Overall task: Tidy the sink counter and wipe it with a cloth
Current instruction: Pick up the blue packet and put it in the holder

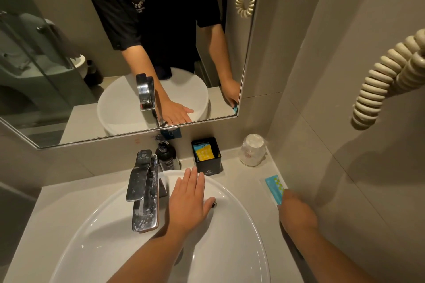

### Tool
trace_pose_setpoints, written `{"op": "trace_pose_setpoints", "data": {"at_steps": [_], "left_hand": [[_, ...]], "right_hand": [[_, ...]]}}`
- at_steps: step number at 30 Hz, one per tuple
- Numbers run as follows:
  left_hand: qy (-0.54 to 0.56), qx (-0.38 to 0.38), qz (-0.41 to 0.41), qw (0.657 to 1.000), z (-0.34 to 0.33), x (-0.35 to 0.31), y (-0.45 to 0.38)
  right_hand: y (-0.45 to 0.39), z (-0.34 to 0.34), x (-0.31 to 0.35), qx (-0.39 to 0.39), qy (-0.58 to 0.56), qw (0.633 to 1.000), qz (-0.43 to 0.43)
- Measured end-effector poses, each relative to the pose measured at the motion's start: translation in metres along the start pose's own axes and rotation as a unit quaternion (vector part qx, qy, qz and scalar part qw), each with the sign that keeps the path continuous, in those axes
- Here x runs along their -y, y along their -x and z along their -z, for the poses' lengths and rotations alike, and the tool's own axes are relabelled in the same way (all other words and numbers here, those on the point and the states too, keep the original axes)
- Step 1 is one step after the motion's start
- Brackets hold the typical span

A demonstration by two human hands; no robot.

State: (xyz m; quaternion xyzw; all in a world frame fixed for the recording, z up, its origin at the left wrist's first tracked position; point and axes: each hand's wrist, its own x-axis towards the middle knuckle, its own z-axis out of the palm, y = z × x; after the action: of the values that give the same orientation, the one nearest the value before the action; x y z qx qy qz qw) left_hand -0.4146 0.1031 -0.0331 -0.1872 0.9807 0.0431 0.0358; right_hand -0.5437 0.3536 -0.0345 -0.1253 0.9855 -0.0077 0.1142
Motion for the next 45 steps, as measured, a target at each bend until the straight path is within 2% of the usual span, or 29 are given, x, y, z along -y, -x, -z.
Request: {"op": "trace_pose_setpoints", "data": {"at_steps": [8, 11, 14, 17, 20, 22, 24, 28, 33, 37, 41, 45], "left_hand": [[0.015, 0.02, -0.005, 1.0, 0.001, 0.0, 0.001], [0.038, 0.005, -0.004, 0.999, 0.004, -0.001, 0.002], [0.145, -0.02, 0.01, 0.989, 0.018, -0.007, 0.001], [0.295, -0.105, 0.06, 0.948, 0.041, -0.022, -0.008], [0.449, -0.18, 0.131, 0.865, 0.084, -0.04, -0.027], [0.518, -0.192, 0.159, 0.818, 0.115, -0.044, -0.045], [0.54, -0.208, 0.152, 0.801, 0.136, -0.041, -0.062], [0.533, -0.2, 0.182, 0.802, 0.133, -0.026, -0.081], [0.481, -0.143, 0.282, 0.818, 0.087, -0.019, -0.087], [0.381, -0.068, 0.333, 0.86, 0.065, -0.016, -0.089], [0.33, -0.064, 0.321, 0.885, 0.058, -0.015, -0.095], [0.323, -0.067, 0.308, 0.892, 0.058, -0.015, -0.095]], "right_hand": [[0.0, 0.023, -0.004, -0.002, -0.026, 1.0, -0.015], [-0.001, 0.056, 0.002, -0.003, -0.123, 0.992, -0.01], [-0.004, 0.103, 0.026, 0.0, -0.302, 0.953, 0.029], [-0.013, 0.14, 0.063, 0.006, -0.447, 0.887, 0.116], [-0.025, 0.164, 0.104, 0.009, -0.545, 0.819, 0.179], [-0.034, 0.172, 0.129, -0.002, -0.57, 0.794, 0.214], [-0.046, 0.171, 0.149, -0.011, -0.573, 0.784, 0.238], [-0.072, 0.145, 0.172, -0.004, -0.558, 0.794, 0.239], [-0.083, 0.102, 0.183, 0.036, -0.514, 0.825, 0.233], [-0.082, 0.079, 0.182, 0.042, -0.49, 0.846, 0.205], [-0.081, 0.073, 0.181, 0.041, -0.488, 0.851, 0.192], [-0.081, 0.071, 0.178, 0.045, -0.48, 0.857, 0.182]]}}
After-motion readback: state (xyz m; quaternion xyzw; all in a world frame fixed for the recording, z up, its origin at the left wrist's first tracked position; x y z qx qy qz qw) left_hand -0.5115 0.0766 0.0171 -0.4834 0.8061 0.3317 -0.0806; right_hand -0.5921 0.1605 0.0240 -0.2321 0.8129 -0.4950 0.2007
